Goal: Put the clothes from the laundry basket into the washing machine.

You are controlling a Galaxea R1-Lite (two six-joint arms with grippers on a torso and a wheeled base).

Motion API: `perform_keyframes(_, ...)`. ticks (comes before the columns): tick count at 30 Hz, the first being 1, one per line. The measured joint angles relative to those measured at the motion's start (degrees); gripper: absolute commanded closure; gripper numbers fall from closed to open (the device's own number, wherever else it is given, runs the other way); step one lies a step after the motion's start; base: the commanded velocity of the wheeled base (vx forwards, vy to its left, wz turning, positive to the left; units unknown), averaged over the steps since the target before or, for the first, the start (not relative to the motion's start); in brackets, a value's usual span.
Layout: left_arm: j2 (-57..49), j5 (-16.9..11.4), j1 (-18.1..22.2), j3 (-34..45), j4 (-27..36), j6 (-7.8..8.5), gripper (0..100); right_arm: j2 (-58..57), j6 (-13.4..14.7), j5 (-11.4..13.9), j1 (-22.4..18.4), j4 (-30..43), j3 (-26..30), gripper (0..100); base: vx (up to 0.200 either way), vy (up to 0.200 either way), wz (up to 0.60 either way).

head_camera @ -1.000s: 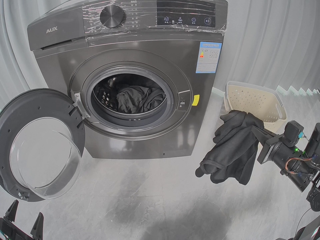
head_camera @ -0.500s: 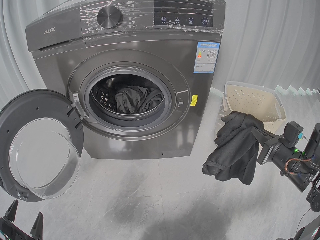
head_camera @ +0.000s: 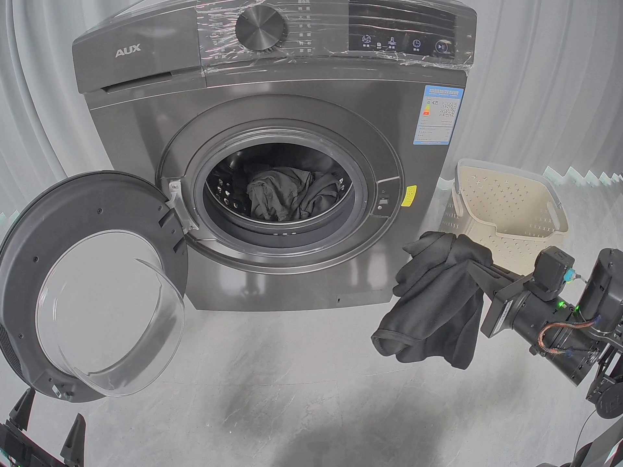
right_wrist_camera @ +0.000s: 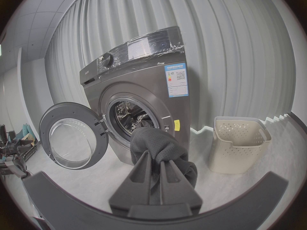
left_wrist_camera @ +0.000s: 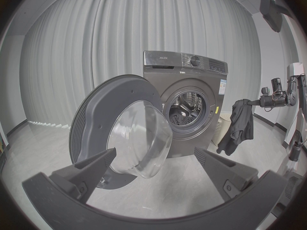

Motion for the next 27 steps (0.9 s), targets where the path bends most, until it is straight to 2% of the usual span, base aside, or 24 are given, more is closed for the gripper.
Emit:
perform_keyframes(14, 0.0, -0.3, 0.1, 0.0, 0.0, 0.39, 0, 2.9, 0.6, -0.1, 3.0, -0.3, -0.5, 100, 0.000, 0.000, 0.00)
perform_keyframes(18, 0.0, -1.6, 0.1, 0.0, -0.8, 0.51, 0, 3.9, 1.2, -0.1, 4.1, -0.5, -1.8, 100, 0.000, 0.000, 0.00)
perform_keyframes(22, 0.4, -5.2, 0.3, -3.5, -2.7, -0.90, 0, 4.7, 2.1, -0.5, 5.1, -0.5, -3.2, 100, 0.000, 0.000, 0.00)
perform_keyframes(27, 5.0, -12.8, 0.4, -10.3, -4.3, -1.34, 0, 5.8, 3.8, -1.1, 6.8, -0.5, -5.9, 100, 0.000, 0.000, 0.00)
